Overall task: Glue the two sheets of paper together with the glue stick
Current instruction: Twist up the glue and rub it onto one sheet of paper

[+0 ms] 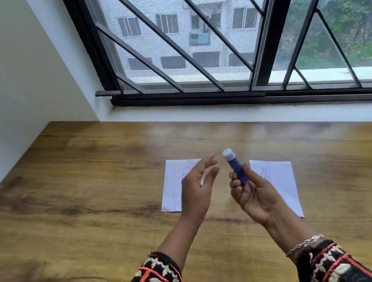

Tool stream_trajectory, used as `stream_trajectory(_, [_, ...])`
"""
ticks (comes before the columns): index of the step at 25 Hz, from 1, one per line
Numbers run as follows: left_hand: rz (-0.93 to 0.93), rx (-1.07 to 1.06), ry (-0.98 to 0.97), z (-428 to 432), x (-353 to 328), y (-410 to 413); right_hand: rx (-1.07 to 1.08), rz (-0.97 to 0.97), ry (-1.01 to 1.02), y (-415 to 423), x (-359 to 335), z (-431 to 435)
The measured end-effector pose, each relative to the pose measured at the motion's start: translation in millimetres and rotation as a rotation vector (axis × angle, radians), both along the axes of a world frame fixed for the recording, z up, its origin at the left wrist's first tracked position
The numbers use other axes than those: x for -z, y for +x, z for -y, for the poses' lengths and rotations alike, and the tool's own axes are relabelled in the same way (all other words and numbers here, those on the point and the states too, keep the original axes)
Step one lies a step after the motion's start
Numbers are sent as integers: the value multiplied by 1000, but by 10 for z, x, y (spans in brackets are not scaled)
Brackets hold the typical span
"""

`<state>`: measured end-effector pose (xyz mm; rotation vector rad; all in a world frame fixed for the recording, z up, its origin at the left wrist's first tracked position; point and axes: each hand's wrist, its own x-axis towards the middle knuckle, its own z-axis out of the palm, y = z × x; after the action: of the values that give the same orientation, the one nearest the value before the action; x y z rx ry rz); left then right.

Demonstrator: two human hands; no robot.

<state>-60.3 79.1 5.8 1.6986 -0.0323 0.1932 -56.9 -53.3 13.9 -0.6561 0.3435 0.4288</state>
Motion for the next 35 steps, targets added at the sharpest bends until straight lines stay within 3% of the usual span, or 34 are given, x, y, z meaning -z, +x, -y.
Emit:
stream_trajectory(2, [-55, -97, 468, -164, 196, 102, 38, -20, -40, 105, -3, 107])
stream_trajectory(4, [-201, -46, 903, -320, 392, 189, 69, -34, -73, 212, -6, 199])
stream_trajectory(6, [-350, 63, 1143, -387, 539, 230, 99, -27, -98, 308, -11, 250])
stream_trajectory(8, [-443, 147, 1145, -375, 624, 216, 106, -6, -127, 399, -22, 261])
stream_trajectory(13, [-468, 254, 1161, -306, 650, 176, 47, 82, -282, 658, -41, 141])
stream_trajectory(21, [-442, 270, 1178, -280, 495, 174, -339, 561, -995, 1032, 35, -438])
stream_trajectory(24, [-436, 287, 1224, -291, 450, 196, -439, 681, -1171, 1143, 77, -602])
stream_trajectory(35, [-464, 326, 1271, -282, 392, 212, -599, 753, -1255, 1248, 261, -829])
